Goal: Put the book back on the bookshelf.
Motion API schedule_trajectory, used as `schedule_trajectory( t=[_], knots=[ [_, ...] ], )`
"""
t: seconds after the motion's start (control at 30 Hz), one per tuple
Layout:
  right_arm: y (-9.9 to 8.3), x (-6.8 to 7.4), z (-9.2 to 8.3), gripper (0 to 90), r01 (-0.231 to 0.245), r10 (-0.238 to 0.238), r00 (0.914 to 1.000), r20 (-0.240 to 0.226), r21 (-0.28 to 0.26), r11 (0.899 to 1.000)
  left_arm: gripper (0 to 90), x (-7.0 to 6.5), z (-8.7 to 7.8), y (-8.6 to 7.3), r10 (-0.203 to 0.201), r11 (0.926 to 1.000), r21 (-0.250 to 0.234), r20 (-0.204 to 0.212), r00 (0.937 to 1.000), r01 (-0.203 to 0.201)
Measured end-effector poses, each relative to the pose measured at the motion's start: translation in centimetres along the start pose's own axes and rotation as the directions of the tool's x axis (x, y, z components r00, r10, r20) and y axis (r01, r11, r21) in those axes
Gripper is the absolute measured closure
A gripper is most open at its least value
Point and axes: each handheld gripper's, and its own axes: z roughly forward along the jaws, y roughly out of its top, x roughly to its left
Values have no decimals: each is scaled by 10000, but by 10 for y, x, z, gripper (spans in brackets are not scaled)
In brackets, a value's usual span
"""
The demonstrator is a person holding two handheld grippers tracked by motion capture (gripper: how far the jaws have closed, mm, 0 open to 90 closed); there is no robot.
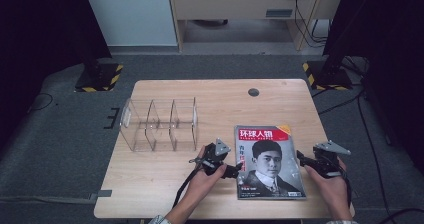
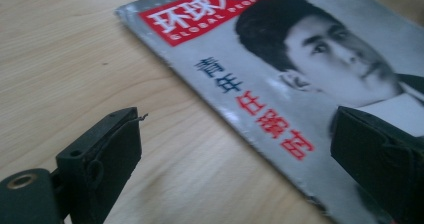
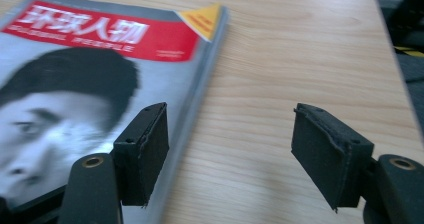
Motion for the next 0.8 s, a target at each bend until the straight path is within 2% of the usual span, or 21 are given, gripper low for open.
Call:
schedule_trajectory(
  t=[0.03, 0.13, 0.2, 0.23, 0.37, 0.53, 0.67, 0.73, 0.8],
  knots=[
    [1, 6, 1, 310, 120, -123, 9993, -362, -82, 9999, 70, -8, 2, 1, 196, 9998, 19, 260, 9995, -197],
    [4, 15, 4, 273, 351, -360, 9961, -808, -122, 9993, 88, -19, 5, 3, 473, 9988, 75, 561, 9973, -478],
    [4, 20, 8, 264, 499, -499, 9922, -1141, -31, 9988, 100, -22, 6, 4, 499, 9987, 95, 633, 9967, -506],
    [3, 23, 10, 258, 593, -583, 9908, -1217, 44, 9982, 107, -26, 10, 3, 623, 9976, 259, 625, 9961, -640],
    [2, 28, 17, 223, 770, -709, 9875, -1410, 386, 9963, 119, -32, 20, 0, 888, 9940, 572, 695, 9936, -929],
    [0, 32, 23, 180, 794, -692, 9857, -1535, 608, 9950, 119, -38, 22, 1, 986, 9933, 531, 715, 9926, -1025],
    [-2, 32, 26, 164, 897, -764, 9837, -1628, 759, 9931, 180, -40, 23, 0, 1044, 9929, 485, 783, 9914, -1084],
    [-2, 35, 26, 165, 822, -671, 9831, -1701, 833, 9931, 230, -42, 26, -1, 1095, 9912, 650, 836, 9905, -1151],
    [-3, 35, 28, 170, 945, -780, 9816, -1744, 881, 9916, 254, -44, 28, -2, 1310, 9881, 721, 714, 9888, -1362]
  ],
)
